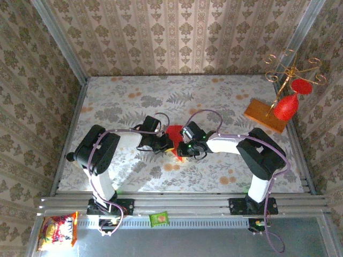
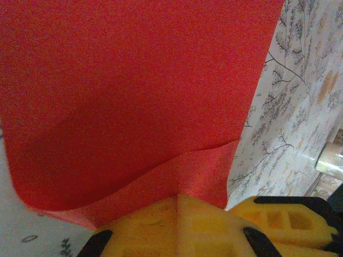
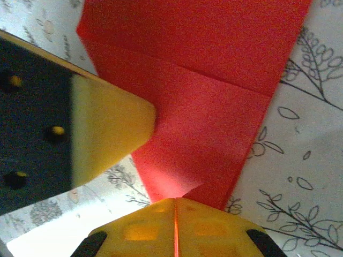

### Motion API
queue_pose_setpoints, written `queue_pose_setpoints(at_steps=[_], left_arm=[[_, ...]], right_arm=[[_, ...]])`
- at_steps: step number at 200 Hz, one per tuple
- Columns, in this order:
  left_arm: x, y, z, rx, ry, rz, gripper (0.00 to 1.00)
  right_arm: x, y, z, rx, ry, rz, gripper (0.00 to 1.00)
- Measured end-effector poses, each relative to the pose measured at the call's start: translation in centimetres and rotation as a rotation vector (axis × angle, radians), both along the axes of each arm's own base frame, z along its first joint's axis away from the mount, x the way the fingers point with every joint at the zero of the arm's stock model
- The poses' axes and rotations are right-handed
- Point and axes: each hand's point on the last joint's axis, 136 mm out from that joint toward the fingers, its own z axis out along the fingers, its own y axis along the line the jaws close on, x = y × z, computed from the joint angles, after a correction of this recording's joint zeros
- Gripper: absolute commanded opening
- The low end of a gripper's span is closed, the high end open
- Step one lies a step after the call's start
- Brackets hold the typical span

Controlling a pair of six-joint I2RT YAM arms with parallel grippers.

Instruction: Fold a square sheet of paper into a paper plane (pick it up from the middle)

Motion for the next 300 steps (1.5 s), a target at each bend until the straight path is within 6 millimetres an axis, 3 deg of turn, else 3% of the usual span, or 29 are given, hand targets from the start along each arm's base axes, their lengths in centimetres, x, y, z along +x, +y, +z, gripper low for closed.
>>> queue_pose_setpoints(at_steps=[77,112,162,241,300], left_arm=[[0.3,-0.2,1.7,0.012,-0.082,0.008,0.09],[-0.6,-0.7,1.3,0.013,-0.08,-0.015,0.08],[-0.4,-0.9,0.7,0.018,-0.088,-0.014,0.08],[0.3,-0.2,0.1,0.04,-0.083,0.019,0.07],[2.2,2.1,0.0,0.039,-0.07,0.082,0.07]], right_arm=[[0.4,0.2,-0.1,-0.003,0.031,-0.042,0.11],[0.5,0.3,-0.1,0.002,0.045,-0.064,0.11],[0.5,0.3,-0.2,0.001,0.062,-0.083,0.11],[0.5,0.0,-0.3,-0.014,0.061,-0.09,0.1],[0.6,-0.2,-0.4,-0.027,0.055,-0.097,0.1]])
